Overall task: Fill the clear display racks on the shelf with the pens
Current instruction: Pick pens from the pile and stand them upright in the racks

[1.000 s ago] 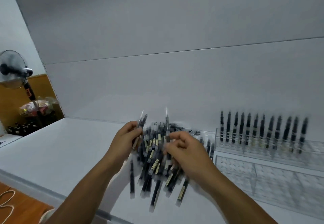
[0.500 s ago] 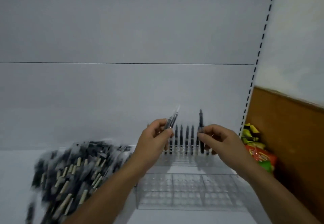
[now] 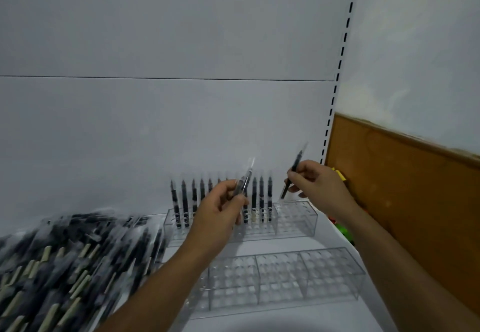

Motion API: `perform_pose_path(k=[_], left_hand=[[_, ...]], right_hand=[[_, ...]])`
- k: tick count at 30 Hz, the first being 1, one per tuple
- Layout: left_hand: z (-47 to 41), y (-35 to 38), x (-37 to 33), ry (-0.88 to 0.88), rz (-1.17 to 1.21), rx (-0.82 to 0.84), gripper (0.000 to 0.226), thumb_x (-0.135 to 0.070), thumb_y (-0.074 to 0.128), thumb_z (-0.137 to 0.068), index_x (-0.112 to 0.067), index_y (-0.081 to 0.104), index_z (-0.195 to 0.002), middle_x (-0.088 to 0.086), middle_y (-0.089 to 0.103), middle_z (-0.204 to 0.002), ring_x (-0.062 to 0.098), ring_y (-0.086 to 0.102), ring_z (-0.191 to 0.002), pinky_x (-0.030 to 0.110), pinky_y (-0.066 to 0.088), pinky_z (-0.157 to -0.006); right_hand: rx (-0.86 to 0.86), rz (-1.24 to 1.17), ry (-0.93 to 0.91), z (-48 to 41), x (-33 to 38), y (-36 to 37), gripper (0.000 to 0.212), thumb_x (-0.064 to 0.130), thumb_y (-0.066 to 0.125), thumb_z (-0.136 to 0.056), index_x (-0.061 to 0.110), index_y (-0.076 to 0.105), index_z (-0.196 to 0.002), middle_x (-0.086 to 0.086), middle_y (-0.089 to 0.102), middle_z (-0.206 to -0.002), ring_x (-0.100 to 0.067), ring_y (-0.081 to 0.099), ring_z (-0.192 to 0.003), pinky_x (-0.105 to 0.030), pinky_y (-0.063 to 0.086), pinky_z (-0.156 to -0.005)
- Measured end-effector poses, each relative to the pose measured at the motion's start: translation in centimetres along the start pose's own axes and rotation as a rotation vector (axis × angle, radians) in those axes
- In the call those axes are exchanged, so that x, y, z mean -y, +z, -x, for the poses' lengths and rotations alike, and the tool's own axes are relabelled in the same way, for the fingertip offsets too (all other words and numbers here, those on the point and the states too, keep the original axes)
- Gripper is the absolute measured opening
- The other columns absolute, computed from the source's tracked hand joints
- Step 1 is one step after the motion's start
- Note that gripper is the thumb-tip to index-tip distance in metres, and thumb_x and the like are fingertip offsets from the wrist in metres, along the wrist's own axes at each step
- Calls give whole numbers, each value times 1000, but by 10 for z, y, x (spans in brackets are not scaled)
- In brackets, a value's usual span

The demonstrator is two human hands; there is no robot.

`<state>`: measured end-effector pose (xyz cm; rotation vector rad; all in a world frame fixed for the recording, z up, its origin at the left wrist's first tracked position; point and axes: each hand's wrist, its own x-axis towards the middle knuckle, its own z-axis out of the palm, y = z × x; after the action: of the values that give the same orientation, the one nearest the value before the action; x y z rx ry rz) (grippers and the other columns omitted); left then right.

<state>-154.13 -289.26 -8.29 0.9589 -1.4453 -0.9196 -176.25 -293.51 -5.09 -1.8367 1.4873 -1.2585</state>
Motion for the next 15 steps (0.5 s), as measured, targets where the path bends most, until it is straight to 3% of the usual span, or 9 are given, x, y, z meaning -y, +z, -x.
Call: perform_pose_path(k=[3, 7, 15], left_hand=[[1, 1, 1, 11, -30, 26, 18, -16, 56, -96, -32, 62, -101, -15, 64, -75, 3, 54, -57, 13, 44, -54], [1, 1, 1, 1, -31, 31, 16, -18, 56, -95, -30, 62, -103, -7, 66, -83, 2, 55, -58, 13, 44, -54], [2, 2, 1, -7, -44, 52, 18, -19, 56, -95, -32, 61, -106, -4, 67, -89, 2, 57, -59, 14, 47, -57]], right_hand=[[31, 74, -18, -4, -2, 1, 9, 23, 63, -95, 14, 65, -93, 0, 73, -88, -6, 71, -76, -42, 58, -78], [54, 102, -37, -7, -4, 4, 7, 24, 63, -94, 18, 64, -90, 3, 73, -87, -5, 71, -76, -42, 58, -80], [108, 143, -43, -13, -4, 4, 13, 25, 65, -93, 12, 65, -93, 1, 74, -86, -5, 71, -76, -39, 58, -80]])
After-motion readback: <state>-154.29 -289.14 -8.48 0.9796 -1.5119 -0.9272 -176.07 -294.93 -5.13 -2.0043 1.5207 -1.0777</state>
